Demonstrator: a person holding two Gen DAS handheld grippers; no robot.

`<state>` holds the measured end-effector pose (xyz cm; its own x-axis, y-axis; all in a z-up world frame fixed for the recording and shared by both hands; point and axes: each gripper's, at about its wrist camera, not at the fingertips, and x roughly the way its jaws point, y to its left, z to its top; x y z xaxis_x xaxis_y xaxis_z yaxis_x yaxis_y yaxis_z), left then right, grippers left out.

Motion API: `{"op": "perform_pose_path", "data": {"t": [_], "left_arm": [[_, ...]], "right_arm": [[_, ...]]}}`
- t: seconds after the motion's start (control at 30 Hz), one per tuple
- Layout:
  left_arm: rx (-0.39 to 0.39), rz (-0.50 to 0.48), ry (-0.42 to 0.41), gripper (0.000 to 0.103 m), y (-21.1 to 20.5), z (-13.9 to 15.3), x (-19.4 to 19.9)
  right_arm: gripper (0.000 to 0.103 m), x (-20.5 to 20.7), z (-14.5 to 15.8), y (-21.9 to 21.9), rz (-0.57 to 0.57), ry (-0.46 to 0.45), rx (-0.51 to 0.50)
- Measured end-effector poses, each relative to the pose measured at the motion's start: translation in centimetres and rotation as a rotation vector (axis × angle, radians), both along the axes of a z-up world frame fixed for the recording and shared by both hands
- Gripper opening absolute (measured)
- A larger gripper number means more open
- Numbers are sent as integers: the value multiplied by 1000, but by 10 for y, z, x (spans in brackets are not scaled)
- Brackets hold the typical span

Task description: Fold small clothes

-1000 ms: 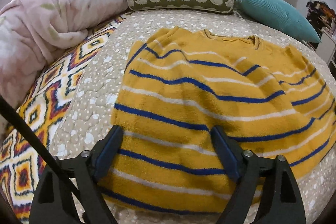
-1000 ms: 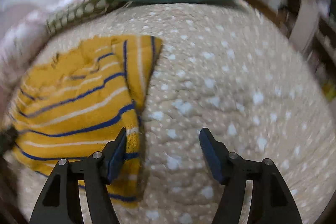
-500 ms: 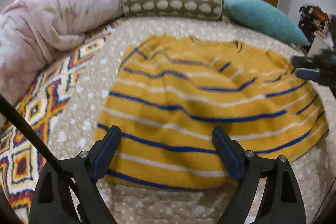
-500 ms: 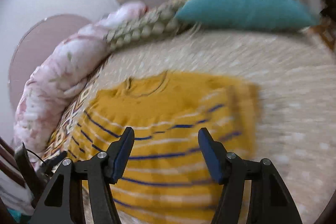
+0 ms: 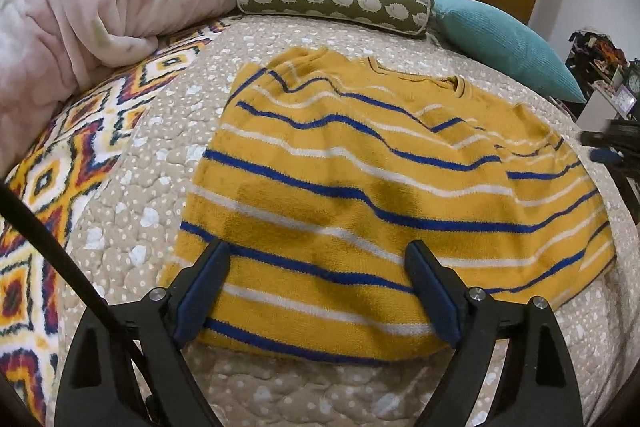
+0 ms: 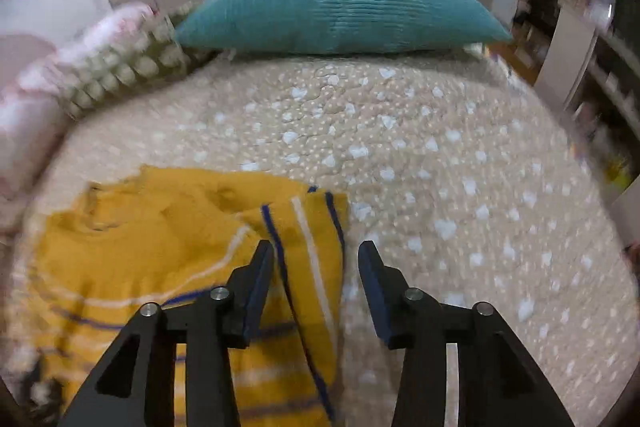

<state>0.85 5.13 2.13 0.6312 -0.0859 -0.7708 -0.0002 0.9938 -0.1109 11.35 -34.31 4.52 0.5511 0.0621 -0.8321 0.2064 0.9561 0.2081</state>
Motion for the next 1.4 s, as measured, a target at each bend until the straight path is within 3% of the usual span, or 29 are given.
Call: {"op": "perform_pose_path", "data": {"t": [0.17, 0.3, 0.47, 0.6, 0.67, 0.9, 1.17, 1.27, 1.33, 1.4], "left_arm": [[15, 2, -4, 90, -1, -1, -1], [33, 4, -2, 90, -4, -1, -1], [18, 11, -29, 90, 0, 4, -7], [15, 7, -67, 90, -1, 15, -19], [20, -7, -83, 90, -3, 20, -25], [27, -45, -95, 90, -12, 27, -33], [4, -37, -94, 90, -6, 29, -35], [-38, -21, -100, 90, 8, 34, -35], [-64, 7, -111, 90, 24, 39, -36], [-85, 37, -118, 90, 40, 43, -35]], "right_arm": [[60, -56, 9, -28, 5, -43, 264], [67, -104, -10, -34, 9, -71, 430], [67, -143, -39, -20, 9, -36, 473], [67, -160, -52, -10, -4, -61, 503], [73, -158, -52, -3, 0, -77, 486], [74, -133, -51, 17, 12, -86, 461], [74, -116, -56, 29, -23, -120, 530], [60, -109, -57, 34, -42, -116, 543], [32, -104, -58, 33, -67, -100, 554], [22, -100, -57, 29, -93, -84, 573]]}}
